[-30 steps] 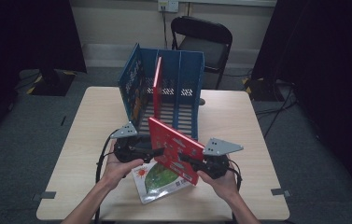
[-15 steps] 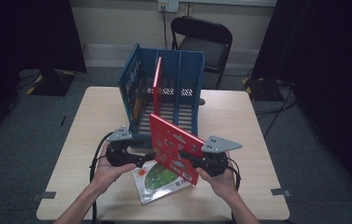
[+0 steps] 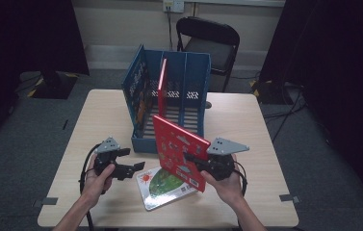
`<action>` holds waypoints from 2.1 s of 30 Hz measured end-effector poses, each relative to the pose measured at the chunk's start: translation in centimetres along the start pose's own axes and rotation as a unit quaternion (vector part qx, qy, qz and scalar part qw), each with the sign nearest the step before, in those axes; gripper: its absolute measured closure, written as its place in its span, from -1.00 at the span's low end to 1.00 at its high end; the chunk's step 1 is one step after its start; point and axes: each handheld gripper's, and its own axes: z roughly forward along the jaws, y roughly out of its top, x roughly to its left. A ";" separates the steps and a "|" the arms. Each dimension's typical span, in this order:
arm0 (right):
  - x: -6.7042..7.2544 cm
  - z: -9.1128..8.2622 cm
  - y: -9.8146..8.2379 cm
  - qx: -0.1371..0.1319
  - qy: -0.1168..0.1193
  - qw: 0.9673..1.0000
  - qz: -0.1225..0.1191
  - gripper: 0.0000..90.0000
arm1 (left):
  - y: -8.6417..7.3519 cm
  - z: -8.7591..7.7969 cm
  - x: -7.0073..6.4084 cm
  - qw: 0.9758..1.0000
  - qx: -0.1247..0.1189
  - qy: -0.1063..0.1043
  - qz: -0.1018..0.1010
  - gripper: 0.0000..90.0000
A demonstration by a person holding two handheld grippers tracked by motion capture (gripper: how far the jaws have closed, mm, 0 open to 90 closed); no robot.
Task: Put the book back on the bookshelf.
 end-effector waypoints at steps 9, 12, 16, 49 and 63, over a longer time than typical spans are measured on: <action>0.0 -1.1 0.8 -0.014 -0.010 1.000 0.004 0.79 | -0.4 0.2 0.7 1.000 0.007 0.012 -0.008 -0.65; 0.0 -1.6 1.2 -0.023 -0.013 1.000 0.006 0.79 | -0.4 0.2 0.7 1.000 0.009 0.012 -0.008 -0.65; -0.1 -2.0 1.9 -0.031 -0.020 0.999 0.007 0.79 | -0.4 0.3 0.7 1.000 0.010 0.011 -0.007 -0.65; -1.4 -0.9 7.5 -0.077 -0.075 0.993 0.038 0.79 | -0.6 0.4 1.1 0.999 0.017 0.018 -0.020 -0.64; -2.5 1.5 9.8 -0.077 -0.149 0.983 0.069 0.79 | -0.6 0.5 1.1 0.999 0.020 0.020 -0.021 -0.64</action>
